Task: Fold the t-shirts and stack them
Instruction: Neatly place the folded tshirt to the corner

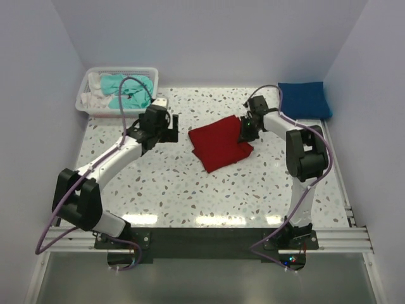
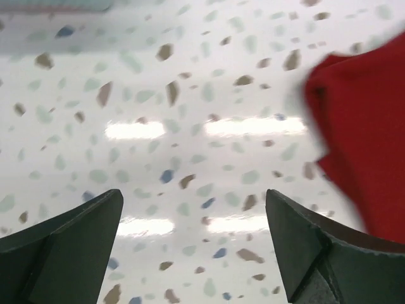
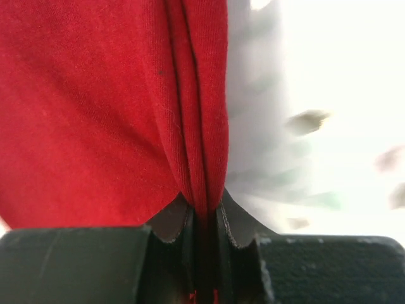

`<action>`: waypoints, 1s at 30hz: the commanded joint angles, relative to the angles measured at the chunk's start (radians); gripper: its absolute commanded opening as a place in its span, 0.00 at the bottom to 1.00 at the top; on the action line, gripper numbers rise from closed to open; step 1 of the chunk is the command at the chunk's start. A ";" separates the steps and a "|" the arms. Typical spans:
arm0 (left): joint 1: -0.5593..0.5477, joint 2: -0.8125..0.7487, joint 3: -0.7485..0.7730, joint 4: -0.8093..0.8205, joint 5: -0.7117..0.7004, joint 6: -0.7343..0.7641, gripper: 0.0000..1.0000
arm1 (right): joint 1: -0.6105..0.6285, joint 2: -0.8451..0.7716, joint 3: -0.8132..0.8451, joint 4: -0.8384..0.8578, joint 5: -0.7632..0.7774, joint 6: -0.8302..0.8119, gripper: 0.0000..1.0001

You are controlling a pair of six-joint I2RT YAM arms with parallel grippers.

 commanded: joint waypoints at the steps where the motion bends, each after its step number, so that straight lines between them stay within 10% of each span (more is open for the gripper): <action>1: 0.111 -0.085 -0.099 -0.014 0.054 -0.045 1.00 | -0.047 0.034 0.125 -0.094 0.246 -0.147 0.00; 12: 0.200 -0.116 -0.303 0.047 -0.082 -0.096 1.00 | -0.151 0.210 0.516 -0.073 0.554 -0.313 0.00; 30: 0.217 -0.032 -0.293 0.055 -0.078 -0.102 1.00 | -0.327 0.335 0.946 -0.106 0.476 -0.431 0.00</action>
